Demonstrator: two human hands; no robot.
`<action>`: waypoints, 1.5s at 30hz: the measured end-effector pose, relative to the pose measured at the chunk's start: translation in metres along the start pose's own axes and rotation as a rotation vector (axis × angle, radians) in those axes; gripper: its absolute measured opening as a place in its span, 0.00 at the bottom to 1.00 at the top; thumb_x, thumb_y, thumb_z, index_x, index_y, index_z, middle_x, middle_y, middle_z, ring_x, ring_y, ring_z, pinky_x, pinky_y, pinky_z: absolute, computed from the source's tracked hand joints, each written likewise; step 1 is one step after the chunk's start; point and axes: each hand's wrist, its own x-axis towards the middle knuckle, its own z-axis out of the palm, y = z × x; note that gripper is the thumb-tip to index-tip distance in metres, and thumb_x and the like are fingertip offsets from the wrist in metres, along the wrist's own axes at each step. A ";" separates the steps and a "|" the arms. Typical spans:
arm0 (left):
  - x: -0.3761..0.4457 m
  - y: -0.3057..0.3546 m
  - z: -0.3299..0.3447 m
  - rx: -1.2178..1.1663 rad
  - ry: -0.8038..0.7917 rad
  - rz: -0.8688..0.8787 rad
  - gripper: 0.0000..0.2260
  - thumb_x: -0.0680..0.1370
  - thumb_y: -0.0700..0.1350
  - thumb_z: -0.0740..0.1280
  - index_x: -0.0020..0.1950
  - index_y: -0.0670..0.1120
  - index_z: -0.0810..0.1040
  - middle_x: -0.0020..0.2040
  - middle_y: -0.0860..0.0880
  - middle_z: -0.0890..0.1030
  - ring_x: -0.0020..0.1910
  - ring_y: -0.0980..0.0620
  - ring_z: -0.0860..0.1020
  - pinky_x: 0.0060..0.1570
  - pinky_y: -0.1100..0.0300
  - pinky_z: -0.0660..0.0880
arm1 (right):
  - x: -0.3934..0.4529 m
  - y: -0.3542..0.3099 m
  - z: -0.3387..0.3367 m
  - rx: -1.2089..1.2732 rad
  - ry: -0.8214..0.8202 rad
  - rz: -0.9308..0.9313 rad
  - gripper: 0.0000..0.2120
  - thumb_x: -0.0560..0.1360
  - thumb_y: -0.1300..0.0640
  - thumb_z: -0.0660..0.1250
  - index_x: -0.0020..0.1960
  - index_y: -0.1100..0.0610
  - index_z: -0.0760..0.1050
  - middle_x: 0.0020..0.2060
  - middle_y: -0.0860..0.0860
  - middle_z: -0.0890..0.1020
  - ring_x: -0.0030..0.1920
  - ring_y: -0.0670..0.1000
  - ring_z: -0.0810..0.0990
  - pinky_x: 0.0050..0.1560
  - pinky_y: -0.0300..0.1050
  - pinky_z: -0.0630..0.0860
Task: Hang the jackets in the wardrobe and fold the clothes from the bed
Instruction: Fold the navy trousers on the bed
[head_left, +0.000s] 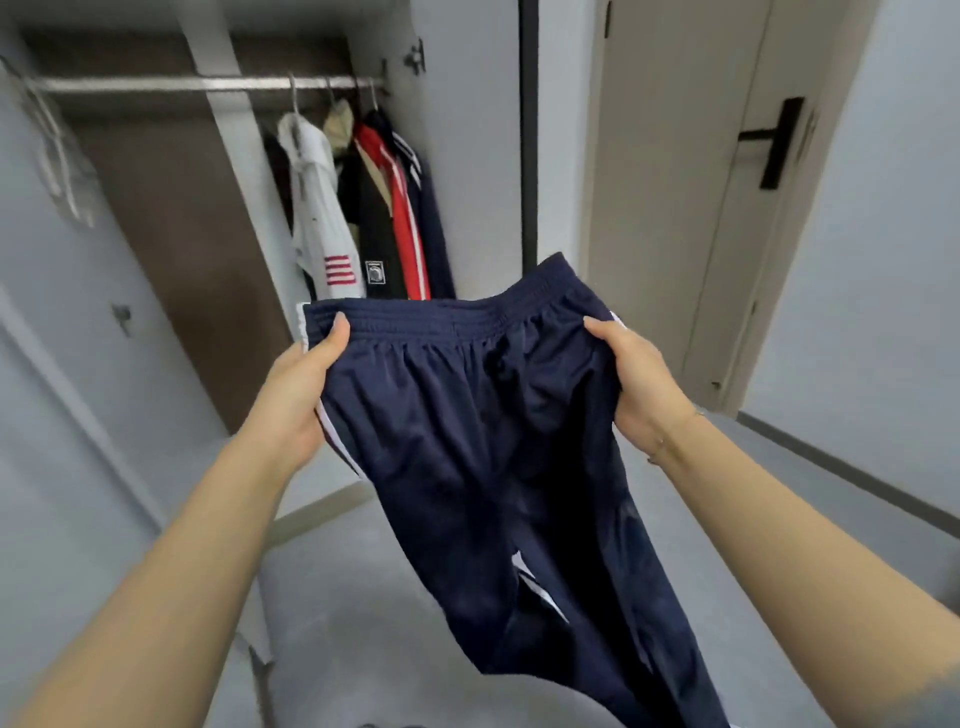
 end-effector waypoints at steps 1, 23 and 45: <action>0.000 0.009 -0.009 0.013 0.021 0.019 0.12 0.77 0.54 0.68 0.57 0.51 0.80 0.53 0.52 0.85 0.52 0.53 0.84 0.46 0.57 0.79 | 0.008 -0.004 0.013 -0.011 -0.009 0.002 0.12 0.76 0.53 0.67 0.59 0.53 0.81 0.54 0.51 0.85 0.56 0.52 0.83 0.55 0.46 0.78; -0.025 0.066 -0.158 0.089 0.427 0.096 0.12 0.77 0.58 0.67 0.54 0.51 0.81 0.50 0.51 0.85 0.49 0.51 0.84 0.52 0.52 0.79 | 0.044 0.018 0.240 -0.313 -0.253 -0.295 0.10 0.83 0.54 0.60 0.56 0.60 0.74 0.48 0.53 0.78 0.49 0.50 0.77 0.56 0.49 0.77; -0.030 0.063 -0.125 0.144 0.414 0.197 0.09 0.80 0.53 0.66 0.47 0.50 0.80 0.41 0.53 0.85 0.38 0.56 0.84 0.34 0.64 0.77 | 0.007 -0.006 0.172 -0.452 0.026 -0.251 0.14 0.75 0.52 0.68 0.37 0.58 0.67 0.35 0.55 0.70 0.37 0.53 0.68 0.39 0.46 0.66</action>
